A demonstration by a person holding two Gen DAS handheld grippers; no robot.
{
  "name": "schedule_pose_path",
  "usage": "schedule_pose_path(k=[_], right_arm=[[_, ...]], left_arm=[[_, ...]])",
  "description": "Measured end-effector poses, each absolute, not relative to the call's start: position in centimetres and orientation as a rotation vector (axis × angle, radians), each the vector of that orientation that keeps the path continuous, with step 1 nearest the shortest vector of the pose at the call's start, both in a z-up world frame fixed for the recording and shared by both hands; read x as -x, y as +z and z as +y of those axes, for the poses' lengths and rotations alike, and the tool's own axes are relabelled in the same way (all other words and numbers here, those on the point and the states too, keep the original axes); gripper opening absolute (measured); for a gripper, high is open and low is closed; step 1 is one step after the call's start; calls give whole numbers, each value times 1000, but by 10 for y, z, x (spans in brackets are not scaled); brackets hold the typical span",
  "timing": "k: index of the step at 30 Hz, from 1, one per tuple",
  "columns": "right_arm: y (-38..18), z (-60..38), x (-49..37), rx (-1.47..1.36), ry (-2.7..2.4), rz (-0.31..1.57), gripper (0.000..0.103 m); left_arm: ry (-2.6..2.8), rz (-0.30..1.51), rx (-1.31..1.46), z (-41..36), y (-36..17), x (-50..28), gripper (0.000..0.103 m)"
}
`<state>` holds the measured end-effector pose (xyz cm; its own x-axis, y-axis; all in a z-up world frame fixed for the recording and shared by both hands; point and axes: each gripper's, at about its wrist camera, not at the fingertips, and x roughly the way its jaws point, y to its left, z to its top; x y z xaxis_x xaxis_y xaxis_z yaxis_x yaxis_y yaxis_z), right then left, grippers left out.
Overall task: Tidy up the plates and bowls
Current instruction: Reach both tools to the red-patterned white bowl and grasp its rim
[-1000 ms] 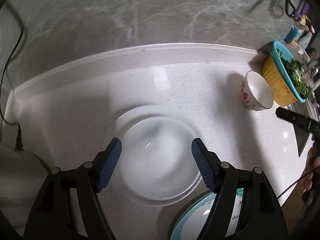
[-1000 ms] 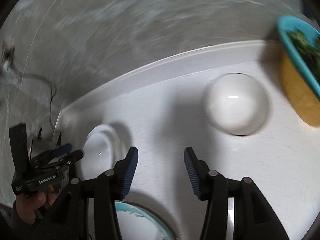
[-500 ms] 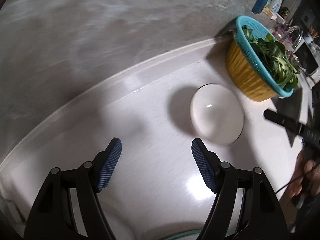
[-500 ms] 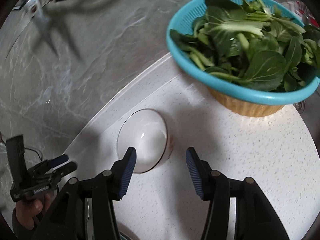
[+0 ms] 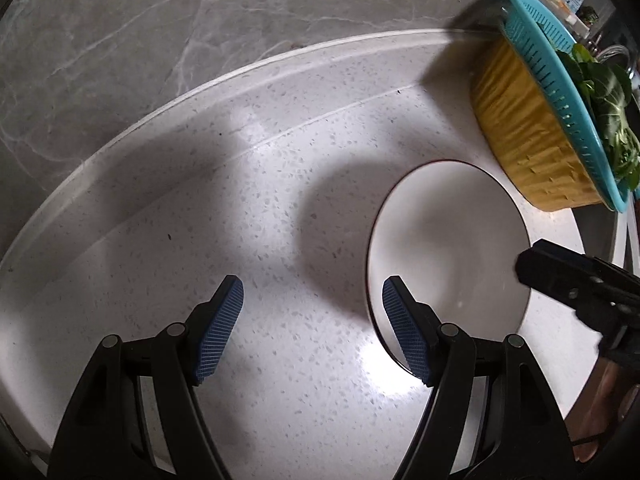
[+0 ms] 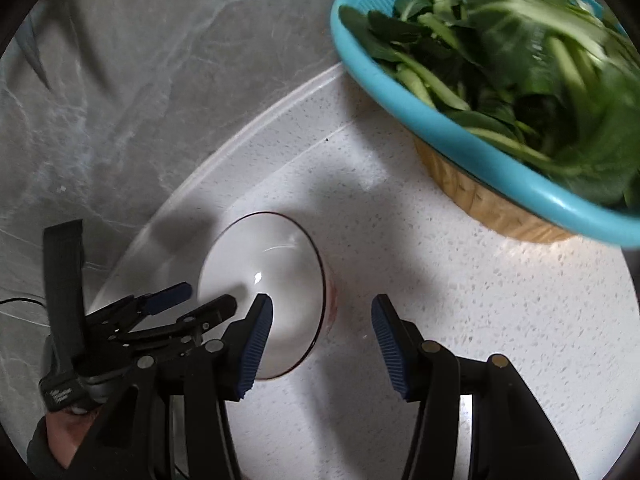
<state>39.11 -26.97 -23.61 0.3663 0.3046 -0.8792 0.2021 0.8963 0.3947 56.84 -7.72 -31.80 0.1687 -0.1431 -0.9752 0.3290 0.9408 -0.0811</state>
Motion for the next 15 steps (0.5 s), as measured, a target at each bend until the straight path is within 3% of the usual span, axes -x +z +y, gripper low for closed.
schedule_pose_path(k=[3, 4, 5, 9, 12, 15], right_arm=[[-246, -258, -405, -434, 69, 1248, 55], [-248, -255, -407, -426, 71, 1254, 55], [-251, -252, -409, -414, 73, 1260, 55], [-262, -245, -412, -376, 78, 1288, 55], [-268, -243, -414, -364, 82, 1301, 46], [-272, -243, -414, -349, 86, 1301, 31]], left_arm=[[-339, 1360, -155, -74, -322, -569, 70], [-339, 1356, -153, -74, -322, -570, 68], [-338, 1353, -155, -76, -324, -570, 59], [-350, 1350, -166, -79, -327, -569, 54], [-364, 1352, -176, -90, -330, -569, 42], [-389, 1348, -196, -99, -329, -565, 22]])
